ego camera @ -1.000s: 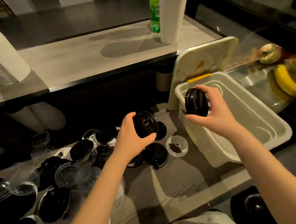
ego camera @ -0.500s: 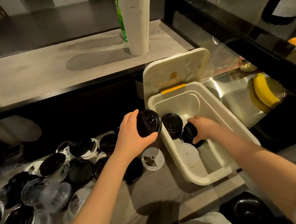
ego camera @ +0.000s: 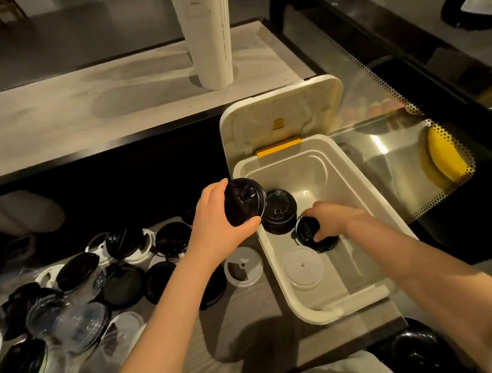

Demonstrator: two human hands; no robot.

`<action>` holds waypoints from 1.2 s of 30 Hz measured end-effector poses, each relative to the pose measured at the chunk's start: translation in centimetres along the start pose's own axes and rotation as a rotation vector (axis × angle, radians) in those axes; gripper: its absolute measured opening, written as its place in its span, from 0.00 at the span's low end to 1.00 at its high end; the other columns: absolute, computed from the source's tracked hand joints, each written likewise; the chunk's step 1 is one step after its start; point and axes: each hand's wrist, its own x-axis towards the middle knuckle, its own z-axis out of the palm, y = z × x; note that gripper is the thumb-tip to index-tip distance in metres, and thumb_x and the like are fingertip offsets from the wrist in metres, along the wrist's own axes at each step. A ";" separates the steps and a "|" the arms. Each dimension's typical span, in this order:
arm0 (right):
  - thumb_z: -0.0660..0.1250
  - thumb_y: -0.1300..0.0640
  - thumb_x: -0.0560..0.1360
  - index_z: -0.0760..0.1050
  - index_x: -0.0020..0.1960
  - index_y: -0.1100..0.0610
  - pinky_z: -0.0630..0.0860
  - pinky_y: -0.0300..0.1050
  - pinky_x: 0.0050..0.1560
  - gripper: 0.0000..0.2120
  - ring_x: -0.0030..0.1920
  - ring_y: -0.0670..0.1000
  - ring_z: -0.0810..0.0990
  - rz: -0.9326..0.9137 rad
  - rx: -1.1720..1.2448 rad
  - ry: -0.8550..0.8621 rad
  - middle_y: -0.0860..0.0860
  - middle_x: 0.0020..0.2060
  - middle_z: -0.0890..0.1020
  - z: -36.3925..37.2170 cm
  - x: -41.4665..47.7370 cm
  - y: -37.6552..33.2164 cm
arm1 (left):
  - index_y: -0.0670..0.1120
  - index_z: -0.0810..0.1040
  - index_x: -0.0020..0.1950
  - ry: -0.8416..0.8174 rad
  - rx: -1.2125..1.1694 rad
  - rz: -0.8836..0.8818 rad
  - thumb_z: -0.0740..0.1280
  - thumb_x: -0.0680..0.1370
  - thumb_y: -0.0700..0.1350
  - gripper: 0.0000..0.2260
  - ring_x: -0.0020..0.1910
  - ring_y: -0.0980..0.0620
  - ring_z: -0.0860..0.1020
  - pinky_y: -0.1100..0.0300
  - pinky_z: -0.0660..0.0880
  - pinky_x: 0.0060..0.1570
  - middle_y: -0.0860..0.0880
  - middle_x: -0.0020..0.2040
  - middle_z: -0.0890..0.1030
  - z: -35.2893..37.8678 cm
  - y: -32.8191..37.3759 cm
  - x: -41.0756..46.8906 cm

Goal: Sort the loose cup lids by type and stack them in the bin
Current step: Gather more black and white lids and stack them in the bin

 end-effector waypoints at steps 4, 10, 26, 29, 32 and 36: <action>0.66 0.47 0.73 0.65 0.71 0.53 0.74 0.51 0.57 0.29 0.61 0.59 0.72 0.011 -0.169 0.037 0.57 0.60 0.71 0.4 -0.1 -0.7 | 0.48 0.58 0.75 -0.003 0.030 0.045 0.74 0.70 0.52 0.39 0.71 0.52 0.61 0.59 0.61 0.67 0.52 0.72 0.64 0.6 1.2 0.4; 0.64 0.47 0.77 0.69 0.69 0.54 0.72 0.43 0.53 0.22 0.56 0.52 0.76 -0.047 0.743 0.465 0.54 0.60 0.77 -5.5 -3.4 -2.1 | 0.47 0.55 0.76 -0.060 0.150 0.165 0.73 0.70 0.52 0.41 0.71 0.51 0.61 0.59 0.62 0.66 0.51 0.71 0.65 1.8 3.0 1.5; 0.71 0.52 0.73 0.74 0.64 0.58 0.70 0.41 0.52 0.22 0.57 0.55 0.77 0.092 0.758 0.449 0.57 0.58 0.79 -3.5 2.4 -2.9 | 0.49 0.47 0.77 -0.169 0.354 0.062 0.60 0.78 0.59 0.35 0.77 0.52 0.45 0.49 0.52 0.75 0.52 0.78 0.48 2.9 -0.4 0.7; 0.69 0.47 0.74 0.73 0.64 0.56 0.70 0.46 0.58 0.22 0.61 0.56 0.74 0.156 0.543 0.396 0.56 0.61 0.76 -2.4 2.5 -2.8 | 0.49 0.46 0.77 -0.180 0.373 0.050 0.59 0.78 0.60 0.35 0.77 0.52 0.45 0.48 0.53 0.74 0.52 0.78 0.47 3.1 -0.5 0.7; 0.66 0.45 0.76 0.73 0.63 0.56 0.71 0.48 0.56 0.20 0.59 0.56 0.74 0.174 0.462 0.389 0.55 0.59 0.76 -2.6 2.6 -2.9 | 0.49 0.46 0.78 -0.178 0.370 0.040 0.59 0.78 0.59 0.34 0.77 0.52 0.46 0.48 0.53 0.74 0.52 0.78 0.47 3.2 -0.5 0.7; 0.63 0.44 0.77 0.75 0.58 0.56 0.73 0.47 0.48 0.18 0.54 0.56 0.78 0.218 0.357 0.360 0.54 0.53 0.80 -4.0 2.8 -3.5 | 0.50 0.46 0.78 -0.162 0.380 0.044 0.59 0.78 0.59 0.34 0.77 0.51 0.47 0.48 0.54 0.74 0.52 0.78 0.48 3.3 -0.4 0.6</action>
